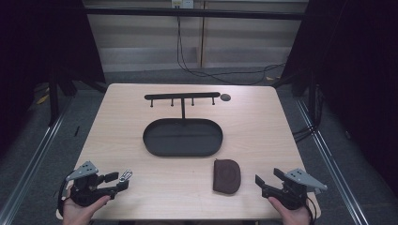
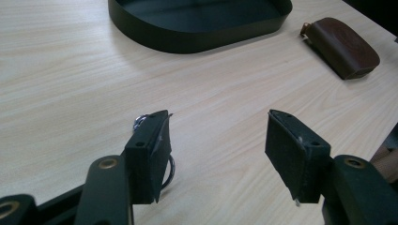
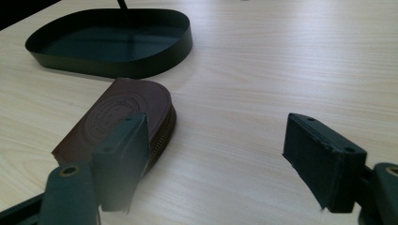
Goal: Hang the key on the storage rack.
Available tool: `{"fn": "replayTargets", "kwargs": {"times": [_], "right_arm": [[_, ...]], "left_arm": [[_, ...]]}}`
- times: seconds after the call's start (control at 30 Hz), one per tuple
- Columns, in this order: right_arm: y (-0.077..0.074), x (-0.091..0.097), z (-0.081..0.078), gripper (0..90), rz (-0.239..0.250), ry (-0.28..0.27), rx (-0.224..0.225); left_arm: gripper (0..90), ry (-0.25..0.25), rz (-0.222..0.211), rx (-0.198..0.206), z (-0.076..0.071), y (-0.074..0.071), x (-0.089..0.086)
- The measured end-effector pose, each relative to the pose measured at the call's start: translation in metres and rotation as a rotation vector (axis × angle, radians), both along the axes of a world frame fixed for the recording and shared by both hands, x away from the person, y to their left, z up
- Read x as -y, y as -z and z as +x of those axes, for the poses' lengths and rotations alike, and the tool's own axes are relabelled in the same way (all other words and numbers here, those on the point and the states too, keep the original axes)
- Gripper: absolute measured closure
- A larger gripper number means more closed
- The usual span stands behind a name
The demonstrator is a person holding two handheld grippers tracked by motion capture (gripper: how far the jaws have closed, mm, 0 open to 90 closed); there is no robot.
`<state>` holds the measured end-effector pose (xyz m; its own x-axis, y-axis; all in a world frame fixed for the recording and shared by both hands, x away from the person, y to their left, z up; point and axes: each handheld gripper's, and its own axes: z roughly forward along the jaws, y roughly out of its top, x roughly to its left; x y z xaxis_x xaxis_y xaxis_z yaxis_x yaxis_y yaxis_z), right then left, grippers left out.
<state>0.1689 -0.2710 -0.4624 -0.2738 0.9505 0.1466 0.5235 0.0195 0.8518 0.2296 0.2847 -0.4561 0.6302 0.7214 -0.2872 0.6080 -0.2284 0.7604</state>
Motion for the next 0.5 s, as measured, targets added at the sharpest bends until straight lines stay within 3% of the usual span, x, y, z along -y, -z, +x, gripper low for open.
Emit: {"fn": "replayTargets", "kwargs": {"times": [0.3, 0.5], "right_arm": [[-0.0012, 0.0009, 0.0007, 25.8, 0.025, -0.015, -0.015], [-0.0005, -0.0018, 0.0012, 25.3, 0.003, -0.026, -0.036]], "left_arm": [[37.0, 0.0, 0.007, -0.015, 0.003, 0.0012, 0.0009], [38.3, 0.012, 0.013, -0.023, 0.0028, -0.0006, 0.0023]]}}
